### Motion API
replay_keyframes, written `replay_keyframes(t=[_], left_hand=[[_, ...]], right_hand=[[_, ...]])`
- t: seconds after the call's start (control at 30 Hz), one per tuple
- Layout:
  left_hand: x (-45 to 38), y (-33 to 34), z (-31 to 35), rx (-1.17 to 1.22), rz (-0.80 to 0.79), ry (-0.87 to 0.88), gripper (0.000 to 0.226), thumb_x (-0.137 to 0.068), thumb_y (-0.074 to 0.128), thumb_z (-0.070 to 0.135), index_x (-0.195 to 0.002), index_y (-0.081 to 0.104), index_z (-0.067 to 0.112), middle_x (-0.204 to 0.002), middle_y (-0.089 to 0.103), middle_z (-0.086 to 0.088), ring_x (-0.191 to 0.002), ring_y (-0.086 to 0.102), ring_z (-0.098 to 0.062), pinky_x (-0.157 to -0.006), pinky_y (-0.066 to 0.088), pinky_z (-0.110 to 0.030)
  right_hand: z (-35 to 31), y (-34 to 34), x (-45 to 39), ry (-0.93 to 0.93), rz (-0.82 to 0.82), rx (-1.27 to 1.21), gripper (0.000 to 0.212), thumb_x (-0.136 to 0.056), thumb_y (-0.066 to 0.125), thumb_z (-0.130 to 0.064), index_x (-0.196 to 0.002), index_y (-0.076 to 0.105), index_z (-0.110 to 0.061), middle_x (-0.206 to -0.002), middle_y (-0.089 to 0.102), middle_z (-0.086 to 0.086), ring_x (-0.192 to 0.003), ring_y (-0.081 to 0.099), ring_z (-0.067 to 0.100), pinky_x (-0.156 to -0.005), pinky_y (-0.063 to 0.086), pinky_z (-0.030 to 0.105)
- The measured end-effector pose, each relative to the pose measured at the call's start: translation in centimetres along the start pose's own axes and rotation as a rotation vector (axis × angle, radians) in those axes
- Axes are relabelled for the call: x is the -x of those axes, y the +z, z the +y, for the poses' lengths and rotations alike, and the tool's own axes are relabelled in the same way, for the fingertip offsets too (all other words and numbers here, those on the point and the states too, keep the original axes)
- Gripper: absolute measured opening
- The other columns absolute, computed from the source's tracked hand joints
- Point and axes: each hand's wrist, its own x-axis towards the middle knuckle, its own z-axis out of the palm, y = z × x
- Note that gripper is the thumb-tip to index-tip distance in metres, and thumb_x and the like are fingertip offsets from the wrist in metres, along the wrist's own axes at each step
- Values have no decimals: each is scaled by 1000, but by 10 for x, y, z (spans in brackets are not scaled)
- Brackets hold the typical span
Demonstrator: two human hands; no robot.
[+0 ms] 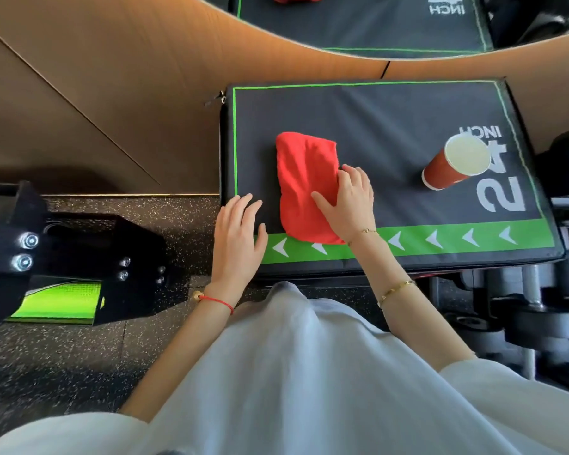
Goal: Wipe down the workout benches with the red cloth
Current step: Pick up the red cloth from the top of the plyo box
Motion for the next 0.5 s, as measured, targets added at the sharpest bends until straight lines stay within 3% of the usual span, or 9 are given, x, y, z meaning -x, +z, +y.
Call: replay_keyframes(t=[0.17, 0.27, 0.4, 0.5], left_hand=[[0, 0, -1, -9, 1, 8, 40, -94, 53, 13, -133, 55, 5, -142, 51, -12, -138, 41, -32, -114, 34, -50], [1, 0, -1, -17, -3, 18, 40, -94, 53, 13, -134, 55, 4, -143, 50, -12, -138, 41, -32, -114, 34, -50], [1, -2, -2, -14, -14, 26, 41, -94, 54, 11, -135, 54, 4, -143, 50, -13, -138, 40, -33, -115, 34, -50], [2, -4, 0, 3, -27, 17, 41, -94, 55, 11, -134, 55, 3, -142, 51, -13, -139, 39, -32, -116, 33, -48]], right_hand=[[-3, 6, 1, -33, 111, -152, 34, -84, 66, -30, -104, 55, -4, -120, 55, 10, -125, 41, 32, -107, 29, 40], [-6, 5, 2, -29, 118, -230, 20, -82, 63, -21, -91, 49, -9, -95, 58, 9, -101, 49, 31, -86, 35, 36], [-9, -1, 12, 28, 142, -443, 25, -84, 60, -18, -91, 36, -20, -63, 43, -7, -57, 40, 14, -60, 21, 29], [-7, -9, 21, 59, 212, -534, 24, -83, 62, -16, -91, 39, -18, -58, 34, -8, -50, 34, 10, -58, 22, 28]])
